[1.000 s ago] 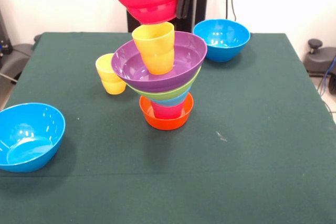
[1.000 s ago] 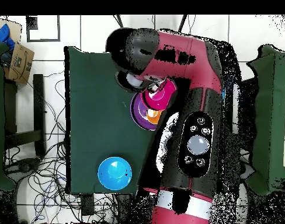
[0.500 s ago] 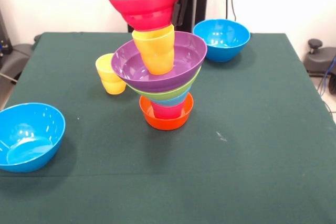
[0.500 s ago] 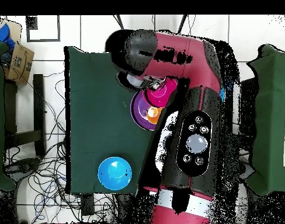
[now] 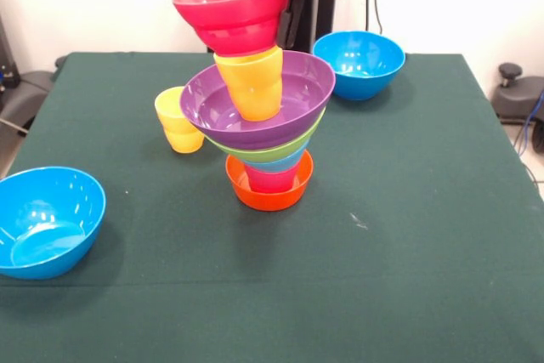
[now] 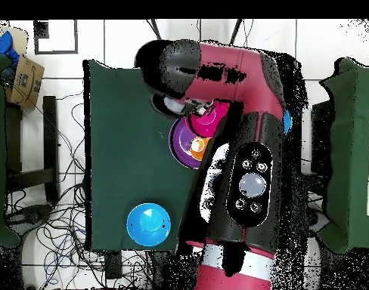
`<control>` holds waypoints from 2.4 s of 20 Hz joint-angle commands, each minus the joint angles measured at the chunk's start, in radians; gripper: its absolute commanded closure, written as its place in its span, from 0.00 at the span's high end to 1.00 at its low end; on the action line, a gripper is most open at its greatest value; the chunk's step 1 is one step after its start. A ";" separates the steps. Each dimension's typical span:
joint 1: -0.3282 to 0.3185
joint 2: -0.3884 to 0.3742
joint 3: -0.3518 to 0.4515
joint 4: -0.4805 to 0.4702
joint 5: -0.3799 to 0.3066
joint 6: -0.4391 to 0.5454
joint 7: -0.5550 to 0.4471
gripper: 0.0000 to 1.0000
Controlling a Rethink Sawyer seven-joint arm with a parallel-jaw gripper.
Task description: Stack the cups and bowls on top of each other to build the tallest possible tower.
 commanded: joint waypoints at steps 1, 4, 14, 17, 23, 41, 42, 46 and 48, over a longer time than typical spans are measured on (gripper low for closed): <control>-0.018 -0.002 0.114 0.134 -0.069 -0.049 -0.226 0.00; -0.019 -0.003 0.115 0.138 -0.073 -0.048 -0.231 0.00; -0.024 -0.005 0.123 0.139 -0.083 -0.040 -0.235 0.00; -0.023 -0.006 0.122 0.143 -0.088 -0.045 -0.236 0.00; -0.024 -0.005 0.122 0.151 -0.099 -0.064 -0.232 0.00; -0.032 -0.004 0.127 0.163 -0.139 -0.056 -0.237 0.00; -0.032 -0.005 0.128 0.165 -0.140 -0.056 -0.238 0.00; -0.035 -0.008 0.136 0.175 -0.146 -0.059 -0.238 0.00; -0.038 -0.009 0.142 0.178 -0.148 -0.057 -0.238 0.00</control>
